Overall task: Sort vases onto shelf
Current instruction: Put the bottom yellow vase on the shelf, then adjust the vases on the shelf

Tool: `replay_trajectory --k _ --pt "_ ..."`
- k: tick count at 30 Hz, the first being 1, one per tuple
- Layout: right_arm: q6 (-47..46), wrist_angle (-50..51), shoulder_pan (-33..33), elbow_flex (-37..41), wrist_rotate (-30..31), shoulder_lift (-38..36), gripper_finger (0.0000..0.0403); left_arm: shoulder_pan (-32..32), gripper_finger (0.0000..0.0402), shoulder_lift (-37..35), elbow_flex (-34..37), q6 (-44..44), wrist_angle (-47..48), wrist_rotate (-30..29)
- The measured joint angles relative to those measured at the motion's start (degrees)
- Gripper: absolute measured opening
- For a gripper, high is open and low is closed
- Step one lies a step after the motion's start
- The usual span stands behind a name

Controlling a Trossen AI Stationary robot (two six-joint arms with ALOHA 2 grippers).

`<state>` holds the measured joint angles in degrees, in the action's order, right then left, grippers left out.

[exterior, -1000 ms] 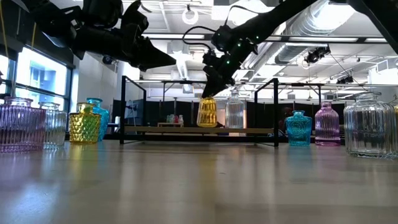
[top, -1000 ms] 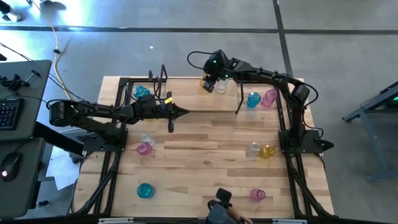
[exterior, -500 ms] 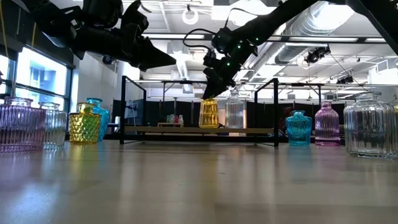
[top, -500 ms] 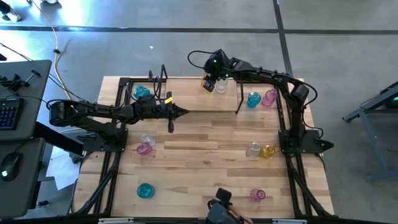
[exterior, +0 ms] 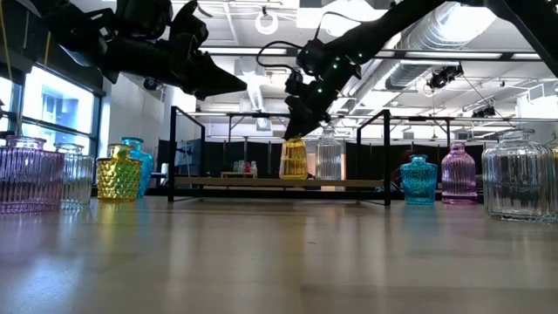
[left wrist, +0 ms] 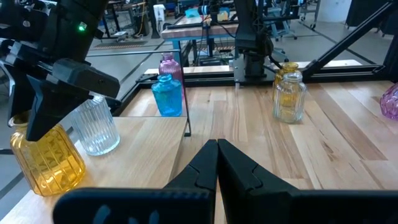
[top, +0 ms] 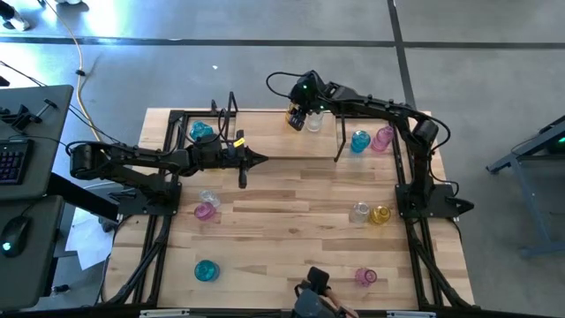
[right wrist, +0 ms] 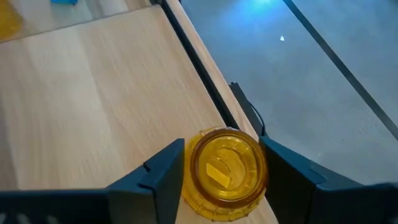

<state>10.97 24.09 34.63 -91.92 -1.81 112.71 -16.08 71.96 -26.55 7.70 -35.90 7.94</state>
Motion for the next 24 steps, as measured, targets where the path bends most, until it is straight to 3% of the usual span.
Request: replay_trajectory --k 5,24 --pt "-0.16 0.25 0.00 0.06 0.25 0.07 0.0218 0.00 0.0000 0.01 0.00 0.00 0.01 0.00" --pt "0.04 -2.32 -0.02 0.06 1.64 -1.61 0.0220 0.00 0.0000 0.00 0.00 0.00 0.07 0.01"
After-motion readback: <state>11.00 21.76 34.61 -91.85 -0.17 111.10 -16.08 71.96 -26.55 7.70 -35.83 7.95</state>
